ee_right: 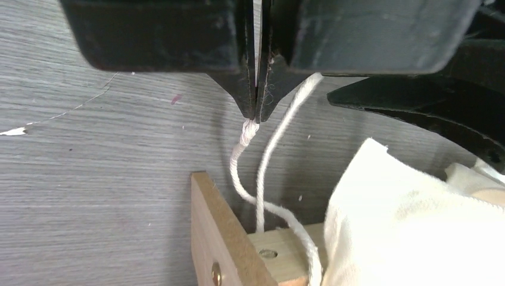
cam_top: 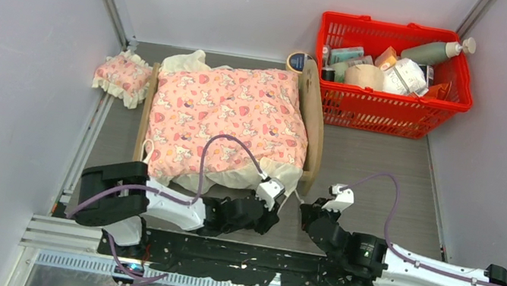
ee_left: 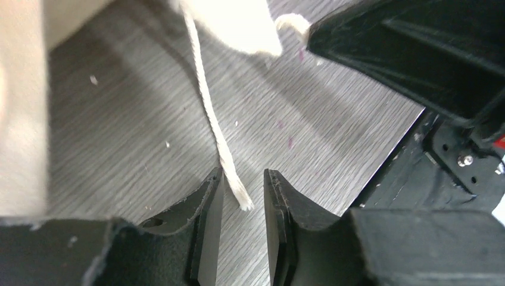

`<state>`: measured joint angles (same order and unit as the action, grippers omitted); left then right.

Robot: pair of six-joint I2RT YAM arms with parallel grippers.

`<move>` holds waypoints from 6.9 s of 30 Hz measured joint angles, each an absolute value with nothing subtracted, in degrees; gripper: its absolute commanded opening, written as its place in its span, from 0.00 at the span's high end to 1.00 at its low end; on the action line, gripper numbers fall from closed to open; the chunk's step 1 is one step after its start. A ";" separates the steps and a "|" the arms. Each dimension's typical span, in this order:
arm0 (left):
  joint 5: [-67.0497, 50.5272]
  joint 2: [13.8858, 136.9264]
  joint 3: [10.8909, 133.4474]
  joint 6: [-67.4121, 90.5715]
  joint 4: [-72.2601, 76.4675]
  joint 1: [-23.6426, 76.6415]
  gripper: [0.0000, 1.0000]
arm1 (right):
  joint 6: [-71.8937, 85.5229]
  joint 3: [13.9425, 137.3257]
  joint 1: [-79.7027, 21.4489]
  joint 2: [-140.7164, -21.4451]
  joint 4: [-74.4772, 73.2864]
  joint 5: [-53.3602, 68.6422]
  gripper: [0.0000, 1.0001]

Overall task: Set up the pet bed
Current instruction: Cross the ropes on the bed frame, then tie the ropes to the bed frame.

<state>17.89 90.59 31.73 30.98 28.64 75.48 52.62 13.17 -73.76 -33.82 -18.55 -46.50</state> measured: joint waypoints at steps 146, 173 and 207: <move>30.02 120.88 38.79 25.04 81.62 63.90 1.00 | 46.98 10.59 -73.28 -36.42 -6.98 -44.75 0.95; 24.95 112.29 29.32 25.50 82.54 66.65 1.00 | 22.57 15.94 -55.61 -61.32 21.08 -33.41 0.95; 20.97 108.03 24.45 26.96 82.91 66.85 1.00 | 21.17 20.45 -52.75 -62.54 16.05 -24.99 0.95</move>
<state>20.97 108.03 24.45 26.96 82.91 66.85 21.17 20.45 -52.75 -62.54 16.05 -24.99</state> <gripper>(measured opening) 0.009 0.060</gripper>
